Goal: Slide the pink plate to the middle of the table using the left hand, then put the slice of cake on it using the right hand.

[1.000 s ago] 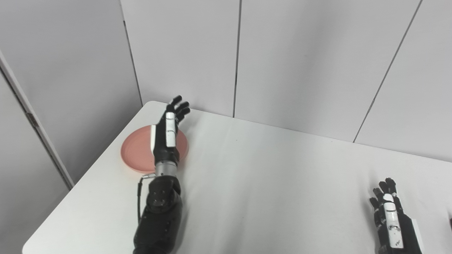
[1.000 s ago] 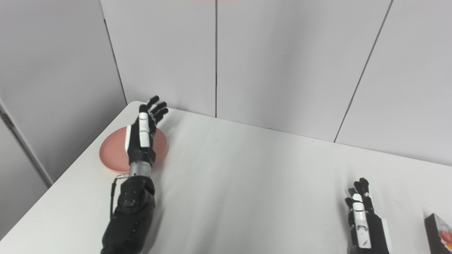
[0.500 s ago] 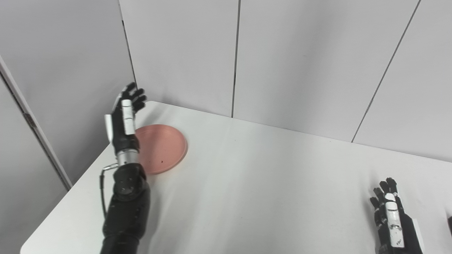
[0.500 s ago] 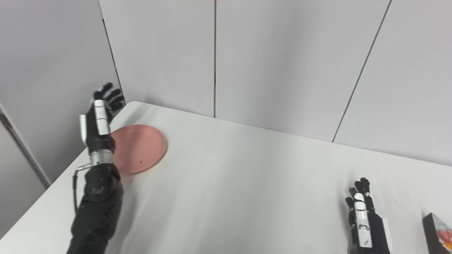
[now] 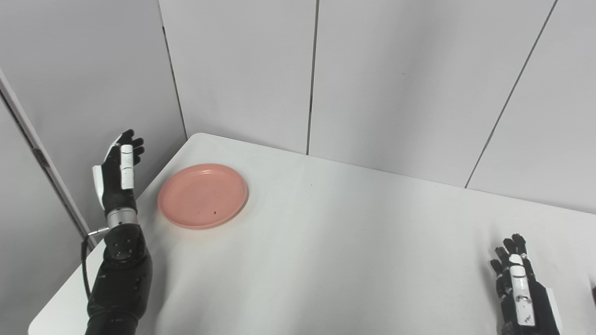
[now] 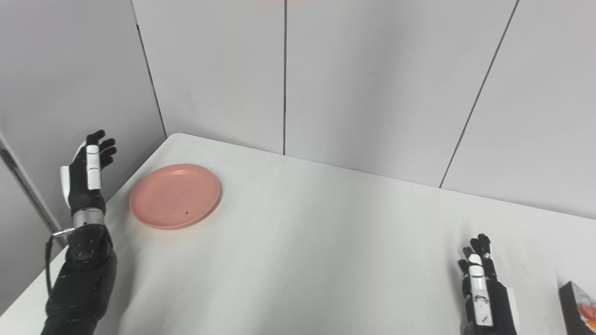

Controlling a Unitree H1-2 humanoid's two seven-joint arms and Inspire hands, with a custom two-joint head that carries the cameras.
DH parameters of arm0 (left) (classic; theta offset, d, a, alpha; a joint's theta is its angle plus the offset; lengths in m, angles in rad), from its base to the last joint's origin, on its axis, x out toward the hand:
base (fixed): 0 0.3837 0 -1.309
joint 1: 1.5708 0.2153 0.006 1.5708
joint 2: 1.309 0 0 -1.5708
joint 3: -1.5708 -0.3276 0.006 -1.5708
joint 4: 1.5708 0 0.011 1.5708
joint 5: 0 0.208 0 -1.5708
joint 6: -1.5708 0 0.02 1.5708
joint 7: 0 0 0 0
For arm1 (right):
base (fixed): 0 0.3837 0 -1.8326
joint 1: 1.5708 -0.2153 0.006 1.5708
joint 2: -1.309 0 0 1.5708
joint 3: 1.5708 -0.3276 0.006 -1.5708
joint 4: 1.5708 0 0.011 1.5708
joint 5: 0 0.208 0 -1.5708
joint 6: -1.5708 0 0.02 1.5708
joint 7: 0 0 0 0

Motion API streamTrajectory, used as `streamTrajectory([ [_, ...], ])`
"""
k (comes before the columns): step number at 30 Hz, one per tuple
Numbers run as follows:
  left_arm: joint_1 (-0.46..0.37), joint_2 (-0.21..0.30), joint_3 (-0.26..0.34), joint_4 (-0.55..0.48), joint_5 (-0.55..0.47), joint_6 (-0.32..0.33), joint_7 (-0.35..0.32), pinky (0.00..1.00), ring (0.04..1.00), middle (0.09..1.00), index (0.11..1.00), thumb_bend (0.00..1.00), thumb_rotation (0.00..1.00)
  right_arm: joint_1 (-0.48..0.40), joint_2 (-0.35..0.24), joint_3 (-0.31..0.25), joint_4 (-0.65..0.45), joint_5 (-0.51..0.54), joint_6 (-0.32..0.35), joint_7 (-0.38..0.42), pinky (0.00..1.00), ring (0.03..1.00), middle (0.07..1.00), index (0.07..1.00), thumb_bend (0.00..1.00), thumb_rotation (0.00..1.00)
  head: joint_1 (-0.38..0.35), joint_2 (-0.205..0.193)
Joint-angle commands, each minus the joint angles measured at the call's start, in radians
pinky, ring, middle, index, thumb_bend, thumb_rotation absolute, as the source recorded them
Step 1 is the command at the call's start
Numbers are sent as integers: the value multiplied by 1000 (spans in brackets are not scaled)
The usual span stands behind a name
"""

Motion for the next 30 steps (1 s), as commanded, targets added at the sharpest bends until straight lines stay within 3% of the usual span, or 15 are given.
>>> streamTrajectory([
  [1,-24,38,-2,-10,-7,-43,-18,745,756,749,756,915,1000,9,3,-6,-13,0,-39,1,1000,1000,1000,1000,294,803,-1,2],
  [7,-7,37,-18,-27,-40,17,-79,836,797,768,777,908,1000,8,10,-11,-15,11,-45,2,1000,1000,1000,1000,248,758,-2,2],
  [13,-1,36,-54,-32,-51,83,-137,876,844,802,805,913,1000,12,12,-10,-22,5,-45,-2,1000,1000,1000,1000,280,755,-4,4],
  [21,-8,19,-127,-12,-85,110,-268,988,934,900,904,904,1000,13,14,-11,-31,5,-34,-3,1000,1000,1000,1000,312,738,-5,7],
  [30,-28,8,-175,33,-79,135,-302,1000,977,939,946,901,1000,18,21,-14,-55,22,-19,-1,1000,1000,1000,1000,325,719,-6,11],
])
